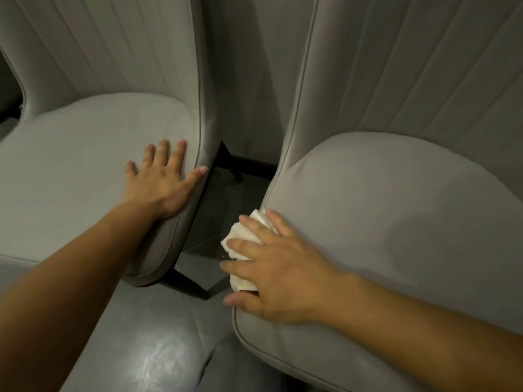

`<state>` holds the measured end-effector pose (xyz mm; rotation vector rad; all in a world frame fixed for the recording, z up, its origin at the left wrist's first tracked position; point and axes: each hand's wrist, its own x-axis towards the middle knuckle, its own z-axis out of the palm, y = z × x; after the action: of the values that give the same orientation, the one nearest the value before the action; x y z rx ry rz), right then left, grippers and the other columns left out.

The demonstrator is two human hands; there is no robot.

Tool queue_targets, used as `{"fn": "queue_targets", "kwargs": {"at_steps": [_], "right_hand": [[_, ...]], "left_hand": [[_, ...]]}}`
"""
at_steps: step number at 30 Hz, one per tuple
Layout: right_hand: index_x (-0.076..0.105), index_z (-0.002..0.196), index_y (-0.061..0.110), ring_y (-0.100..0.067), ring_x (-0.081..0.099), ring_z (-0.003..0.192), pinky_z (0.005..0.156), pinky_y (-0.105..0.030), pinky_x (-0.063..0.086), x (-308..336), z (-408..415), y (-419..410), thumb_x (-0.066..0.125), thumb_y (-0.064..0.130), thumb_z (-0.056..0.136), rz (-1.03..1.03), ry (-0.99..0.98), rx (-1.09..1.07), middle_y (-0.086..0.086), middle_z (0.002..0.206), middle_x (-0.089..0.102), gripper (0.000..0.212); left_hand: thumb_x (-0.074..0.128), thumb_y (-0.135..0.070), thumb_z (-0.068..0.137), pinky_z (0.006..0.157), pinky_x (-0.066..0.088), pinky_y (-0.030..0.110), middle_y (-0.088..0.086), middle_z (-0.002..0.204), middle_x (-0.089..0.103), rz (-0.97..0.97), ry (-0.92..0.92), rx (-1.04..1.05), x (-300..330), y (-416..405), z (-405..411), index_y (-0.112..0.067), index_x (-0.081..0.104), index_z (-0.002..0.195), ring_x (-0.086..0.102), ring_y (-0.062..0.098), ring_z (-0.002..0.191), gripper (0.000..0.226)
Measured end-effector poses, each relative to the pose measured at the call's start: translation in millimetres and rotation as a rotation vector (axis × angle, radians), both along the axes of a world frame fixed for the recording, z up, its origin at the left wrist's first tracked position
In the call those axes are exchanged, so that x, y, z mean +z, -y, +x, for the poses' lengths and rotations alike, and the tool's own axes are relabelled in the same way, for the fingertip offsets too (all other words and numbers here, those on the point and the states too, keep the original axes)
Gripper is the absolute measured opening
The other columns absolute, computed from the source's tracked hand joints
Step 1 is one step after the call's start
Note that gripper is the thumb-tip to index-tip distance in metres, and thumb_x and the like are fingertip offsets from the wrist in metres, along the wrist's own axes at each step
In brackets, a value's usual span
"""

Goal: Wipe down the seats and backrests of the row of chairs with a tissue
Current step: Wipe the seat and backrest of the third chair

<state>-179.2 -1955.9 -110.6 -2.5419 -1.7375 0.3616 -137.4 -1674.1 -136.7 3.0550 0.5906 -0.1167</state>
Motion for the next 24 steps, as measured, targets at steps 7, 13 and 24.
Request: {"fn": "queue_targets", "kwargs": {"at_steps": [7, 13, 24], "right_hand": [[0.049, 0.141, 0.039, -0.018, 0.015, 0.149, 0.119, -0.061, 0.006, 18.2, 114.4, 11.4, 0.026, 0.061, 0.099, -0.036, 0.194, -0.295, 0.007, 0.155, 0.037, 0.053], [0.052, 0.141, 0.04, -0.021, 0.002, 0.154, 0.122, -0.052, -0.001, -0.9, 65.6, 2.7, 0.025, 0.062, 0.101, 0.063, 0.044, -0.268, 0.007, 0.161, 0.031, 0.053], [0.066, 0.127, 0.032, -0.025, 0.034, 0.144, 0.122, -0.052, 0.008, 15.0, -49.2, 9.8, 0.037, 0.056, 0.1, -0.088, 0.048, 0.285, 0.002, 0.142, 0.056, 0.047]], "left_hand": [[0.01, -0.085, 0.081, 0.115, 0.005, 0.057, 0.001, 0.164, -0.004, -0.013, -0.007, -0.011, 0.2, -0.9, -1.1, -0.038, -0.005, 0.153, -0.004, 0.025, 0.149, 0.088], [0.012, -0.085, 0.079, 0.115, 0.005, 0.058, 0.0, 0.164, -0.004, -0.006, -0.007, -0.001, -4.9, -4.2, 1.1, -0.038, -0.006, 0.153, -0.004, 0.025, 0.148, 0.089], [0.011, -0.086, 0.079, 0.115, 0.003, 0.058, 0.001, 0.164, -0.004, 0.0, 0.007, -0.002, -7.9, -3.4, 0.4, -0.039, -0.007, 0.153, -0.005, 0.026, 0.148, 0.089]]}}
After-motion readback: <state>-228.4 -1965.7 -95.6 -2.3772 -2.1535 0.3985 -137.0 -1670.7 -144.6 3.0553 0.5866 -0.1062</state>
